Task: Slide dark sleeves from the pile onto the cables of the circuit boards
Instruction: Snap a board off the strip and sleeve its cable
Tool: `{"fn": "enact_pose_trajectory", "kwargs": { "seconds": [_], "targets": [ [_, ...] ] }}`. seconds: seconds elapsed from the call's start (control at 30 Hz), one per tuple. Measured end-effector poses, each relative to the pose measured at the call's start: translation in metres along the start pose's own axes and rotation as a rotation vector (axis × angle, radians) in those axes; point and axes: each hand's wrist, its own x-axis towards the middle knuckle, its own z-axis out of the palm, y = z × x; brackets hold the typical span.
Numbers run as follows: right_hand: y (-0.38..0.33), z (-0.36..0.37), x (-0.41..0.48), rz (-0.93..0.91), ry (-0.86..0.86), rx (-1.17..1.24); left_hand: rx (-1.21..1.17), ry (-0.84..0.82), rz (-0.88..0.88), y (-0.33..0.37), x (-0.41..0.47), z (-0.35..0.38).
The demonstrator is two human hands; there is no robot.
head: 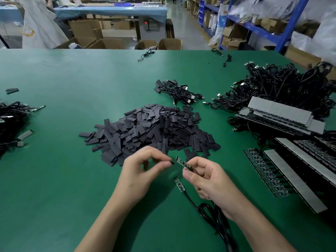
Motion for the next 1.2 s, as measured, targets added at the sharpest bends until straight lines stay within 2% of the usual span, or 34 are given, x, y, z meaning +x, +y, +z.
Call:
{"fn": "enact_pose_trajectory", "kwargs": {
  "seconds": [0.1, 0.2, 0.43, 0.77, 1.0, 1.2],
  "targets": [
    [0.001, 0.002, 0.0, -0.032, 0.029, 0.023, -0.237, -0.105, -0.109, 0.003, -0.006, 0.018],
    [0.0, 0.002, -0.001, -0.062, 0.068, 0.054, -0.344, -0.106, -0.152, 0.001, -0.007, 0.022],
    [0.002, 0.001, 0.0, -0.084, 0.09, 0.068, -0.419, -0.145, -0.153, 0.005, -0.008, 0.021],
    [0.004, -0.001, 0.001, -0.118, 0.063, 0.055, -0.555, -0.293, -0.216, 0.01, -0.009, 0.019],
    [0.0, -0.009, 0.002, -0.101, 0.079, 0.072, -0.416, -0.161, -0.198, -0.001, -0.004, 0.013],
    [-0.002, -0.009, 0.003, -0.098, 0.102, -0.06, -0.105, -0.087, 0.0, -0.007, -0.002, 0.008]
  ]
}}
